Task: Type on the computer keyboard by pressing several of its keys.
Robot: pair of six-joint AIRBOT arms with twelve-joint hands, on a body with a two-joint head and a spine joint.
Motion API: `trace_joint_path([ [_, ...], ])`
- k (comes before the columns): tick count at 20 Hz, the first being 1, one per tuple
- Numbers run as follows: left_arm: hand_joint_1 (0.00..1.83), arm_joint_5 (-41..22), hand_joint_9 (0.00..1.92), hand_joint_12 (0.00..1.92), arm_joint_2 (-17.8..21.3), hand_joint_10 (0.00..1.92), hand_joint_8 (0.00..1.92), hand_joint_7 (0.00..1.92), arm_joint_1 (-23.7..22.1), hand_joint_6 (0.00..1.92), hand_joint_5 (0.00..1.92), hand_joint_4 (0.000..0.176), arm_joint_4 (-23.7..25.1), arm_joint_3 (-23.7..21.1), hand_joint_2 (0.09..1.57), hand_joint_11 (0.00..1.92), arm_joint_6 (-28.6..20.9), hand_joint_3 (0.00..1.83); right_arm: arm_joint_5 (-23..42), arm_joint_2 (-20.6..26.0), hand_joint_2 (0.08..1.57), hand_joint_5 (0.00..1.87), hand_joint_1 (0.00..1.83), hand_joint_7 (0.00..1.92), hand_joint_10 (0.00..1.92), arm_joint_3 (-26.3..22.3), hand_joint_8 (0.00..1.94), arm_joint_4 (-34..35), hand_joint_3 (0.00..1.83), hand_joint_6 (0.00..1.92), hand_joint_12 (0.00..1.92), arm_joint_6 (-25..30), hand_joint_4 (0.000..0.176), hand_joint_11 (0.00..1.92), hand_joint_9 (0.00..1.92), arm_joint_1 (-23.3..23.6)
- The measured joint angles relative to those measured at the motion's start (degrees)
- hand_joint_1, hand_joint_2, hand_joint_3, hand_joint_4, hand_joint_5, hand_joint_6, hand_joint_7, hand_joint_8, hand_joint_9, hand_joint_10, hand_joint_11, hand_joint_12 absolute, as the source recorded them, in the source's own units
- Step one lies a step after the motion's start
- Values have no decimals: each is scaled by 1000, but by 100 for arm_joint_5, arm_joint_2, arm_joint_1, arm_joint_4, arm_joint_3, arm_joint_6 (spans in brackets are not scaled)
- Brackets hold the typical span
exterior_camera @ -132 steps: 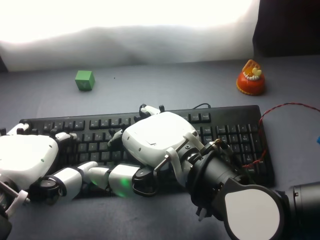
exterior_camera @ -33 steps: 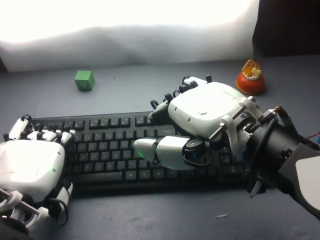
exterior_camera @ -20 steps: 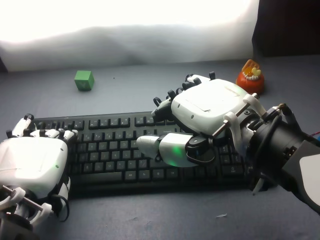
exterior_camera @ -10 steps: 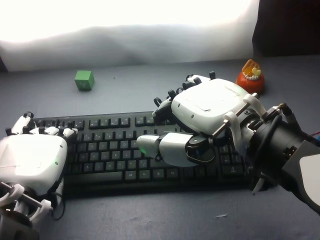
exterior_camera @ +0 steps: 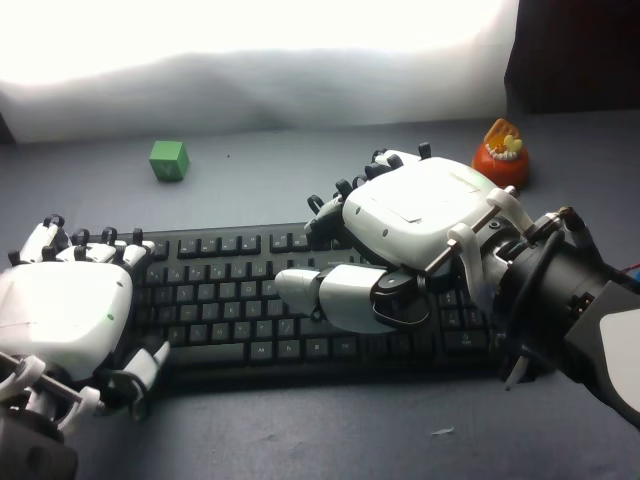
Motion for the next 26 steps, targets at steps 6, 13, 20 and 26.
trace_joint_path([
  [6,569,188,512,1189,140,8,0,491,-28,0,448,0,-236,-103,1248,58,-232,4,-11,31,1248,661,0,782,620,-20,5,2,6,18,1634,2,0,163,580,0],
  [13,957,608,505,1198,328,8,6,470,-251,5,428,0,-264,-149,1237,27,-404,0,-28,37,1245,658,0,778,618,-52,2,0,3,17,1628,0,0,163,584,-4],
  [20,993,1362,485,1237,721,5,5,471,-501,4,443,0,-249,-317,1213,17,-439,0,-44,48,1243,679,11,788,618,-55,5,-7,0,26,1628,0,0,181,598,-4],
  [26,863,1646,480,1183,931,1,3,470,-505,2,415,6,-254,-297,1235,5,-546,10,-42,48,1242,684,0,792,612,-57,5,-11,0,28,1625,0,0,179,605,-4],
])
